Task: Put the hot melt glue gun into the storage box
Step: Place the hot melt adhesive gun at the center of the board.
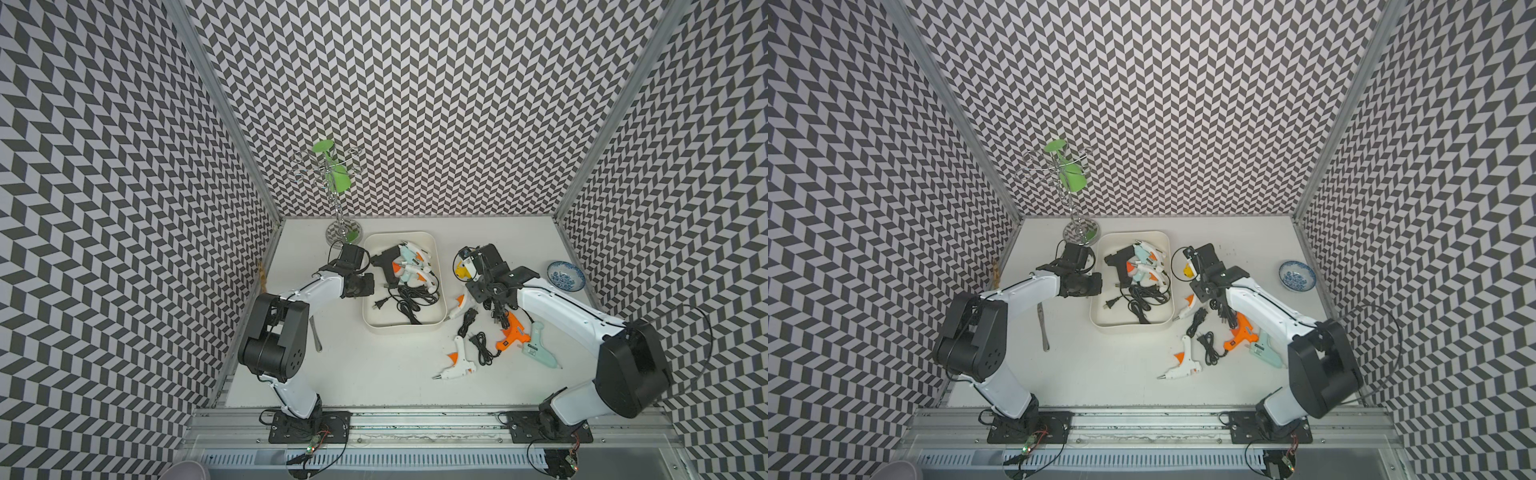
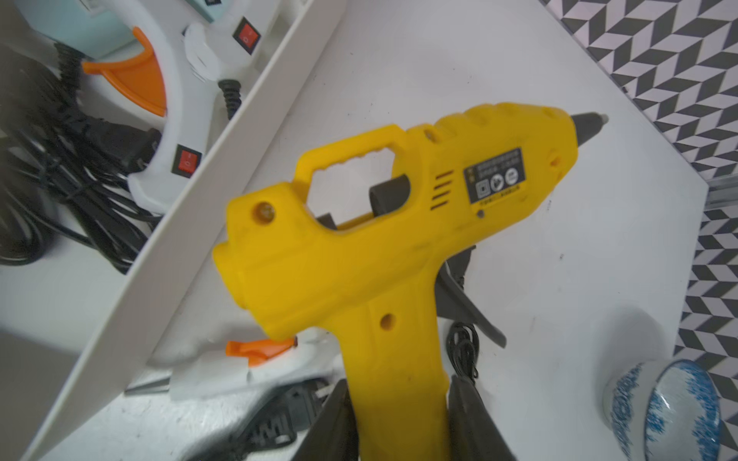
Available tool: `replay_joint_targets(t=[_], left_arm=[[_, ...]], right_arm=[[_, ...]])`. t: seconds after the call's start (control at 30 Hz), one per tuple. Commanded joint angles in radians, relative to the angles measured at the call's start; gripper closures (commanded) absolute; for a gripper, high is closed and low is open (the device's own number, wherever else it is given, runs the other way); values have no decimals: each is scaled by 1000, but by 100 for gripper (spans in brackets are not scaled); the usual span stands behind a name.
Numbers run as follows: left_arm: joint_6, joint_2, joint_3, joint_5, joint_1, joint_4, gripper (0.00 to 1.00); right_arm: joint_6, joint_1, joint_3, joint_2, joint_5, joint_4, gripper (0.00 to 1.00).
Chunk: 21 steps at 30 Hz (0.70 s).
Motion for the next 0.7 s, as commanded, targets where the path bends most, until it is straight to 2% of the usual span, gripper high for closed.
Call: replay_joint_targets(t=[0.0, 0.23, 0.37, 0.43, 0.5, 0.67], left_arm=[[-2, -25, -12, 6, -6, 10, 80], [1, -18, -11, 3, -6, 8, 80], [2, -13, -12, 1, -6, 8, 80], [3, -14, -14, -1, -6, 9, 81], [6, -14, -15, -3, -5, 10, 81], [7, -7, -11, -1, -4, 11, 80]], right_arm=[[42, 3, -20, 96, -26, 59, 86], [96, -47, 26, 246, -41, 100, 81], [103, -57, 49, 283, -72, 111, 62], [102, -57, 63, 274, -90, 109, 50], [97, -59, 66, 251, -114, 120, 42], [90, -98, 78, 216, -232, 155, 34]])
